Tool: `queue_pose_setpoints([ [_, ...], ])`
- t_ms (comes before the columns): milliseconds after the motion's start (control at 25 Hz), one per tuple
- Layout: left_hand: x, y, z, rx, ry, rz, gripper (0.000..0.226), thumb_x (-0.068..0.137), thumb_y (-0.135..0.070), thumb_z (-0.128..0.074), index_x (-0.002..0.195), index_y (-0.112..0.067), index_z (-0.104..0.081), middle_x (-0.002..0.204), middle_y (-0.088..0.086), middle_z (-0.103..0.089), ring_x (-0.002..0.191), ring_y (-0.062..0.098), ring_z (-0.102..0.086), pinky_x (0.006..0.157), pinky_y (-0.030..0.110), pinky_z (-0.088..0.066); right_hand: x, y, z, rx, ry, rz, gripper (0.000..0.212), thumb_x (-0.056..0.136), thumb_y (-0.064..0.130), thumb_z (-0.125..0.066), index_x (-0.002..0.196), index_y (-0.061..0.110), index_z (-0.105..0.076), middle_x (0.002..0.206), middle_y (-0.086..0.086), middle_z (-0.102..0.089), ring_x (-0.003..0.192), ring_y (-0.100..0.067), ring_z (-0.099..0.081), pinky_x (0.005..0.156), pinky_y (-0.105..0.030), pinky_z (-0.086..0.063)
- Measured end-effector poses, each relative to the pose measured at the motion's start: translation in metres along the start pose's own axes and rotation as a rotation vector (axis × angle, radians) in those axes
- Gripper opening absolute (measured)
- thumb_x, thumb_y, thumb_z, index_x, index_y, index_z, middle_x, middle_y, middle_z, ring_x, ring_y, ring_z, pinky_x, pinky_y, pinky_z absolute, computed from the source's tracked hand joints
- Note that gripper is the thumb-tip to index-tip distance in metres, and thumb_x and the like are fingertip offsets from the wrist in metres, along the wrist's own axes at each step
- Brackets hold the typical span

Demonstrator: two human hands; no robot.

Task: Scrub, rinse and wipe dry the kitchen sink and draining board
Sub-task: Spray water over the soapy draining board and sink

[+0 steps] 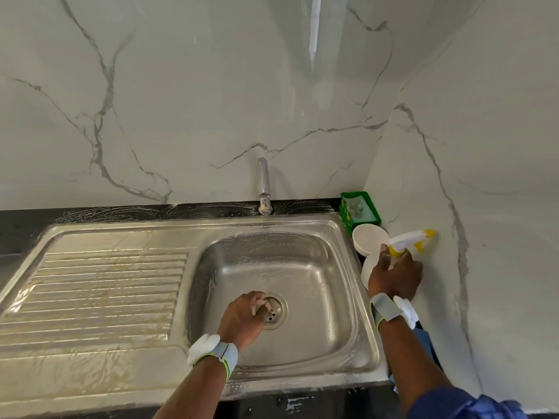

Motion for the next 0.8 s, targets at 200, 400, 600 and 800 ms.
queue_pose_setpoints([
  [200, 0.002, 0.017, 0.026, -0.148, -0.046, 0.011, 0.020, 0.083, -0.043, -0.055, 0.098, -0.038, -0.069, 0.110, -0.005, -0.075, 0.108, 0.021, -0.069, 0.095, 0.037, -0.054, -0.036, 0.028, 0.012, 0.135, -0.074, 0.198, 0.050, 0.096, 0.046, -0.049, 0.104, -0.003, -0.059, 0.097, -0.024, -0.054, 0.095, -0.038, -0.051, 0.080, -0.045, -0.041],
  [400, 0.003, 0.041, 0.062, -0.184, -0.065, -0.030, 0.017, 0.099, -0.024, -0.060, 0.104, -0.032, -0.074, 0.098, -0.013, -0.071, 0.102, 0.015, -0.067, 0.077, 0.021, -0.044, -0.110, 0.097, 0.013, 0.500, 0.300, -0.110, 0.034, 0.099, 0.039, -0.059, 0.078, 0.012, -0.063, 0.068, -0.005, -0.062, 0.065, -0.021, -0.059, 0.063, -0.031, -0.045],
  [600, 0.003, 0.098, 0.117, -0.255, -0.058, -0.063, 0.026, 0.100, -0.029, -0.058, 0.075, -0.034, -0.064, 0.074, 0.000, -0.064, 0.084, 0.027, -0.067, 0.068, 0.028, -0.042, -0.215, 0.137, -0.023, 0.826, 0.593, -0.491, 0.016, 0.090, 0.017, -0.062, 0.106, 0.022, -0.063, 0.071, -0.008, -0.058, 0.041, -0.020, -0.048, 0.047, -0.028, -0.047],
  [800, -0.004, 0.169, 0.167, -0.380, -0.022, -0.097, 0.025, 0.097, -0.044, -0.056, 0.103, -0.030, -0.077, 0.099, -0.006, -0.077, 0.097, 0.019, -0.070, 0.091, 0.038, -0.056, -0.318, 0.178, -0.049, 0.787, 0.736, -0.455, 0.024, 0.102, 0.026, -0.050, 0.107, 0.014, -0.070, 0.079, -0.021, -0.067, 0.065, -0.029, -0.056, 0.058, -0.033, -0.048],
])
Point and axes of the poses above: each hand's wrist, its own x-axis towards the middle knuckle, its own z-axis out of the back of the hand, y = z × x, the point moved 1 cm from there along x, towards the middle knuckle
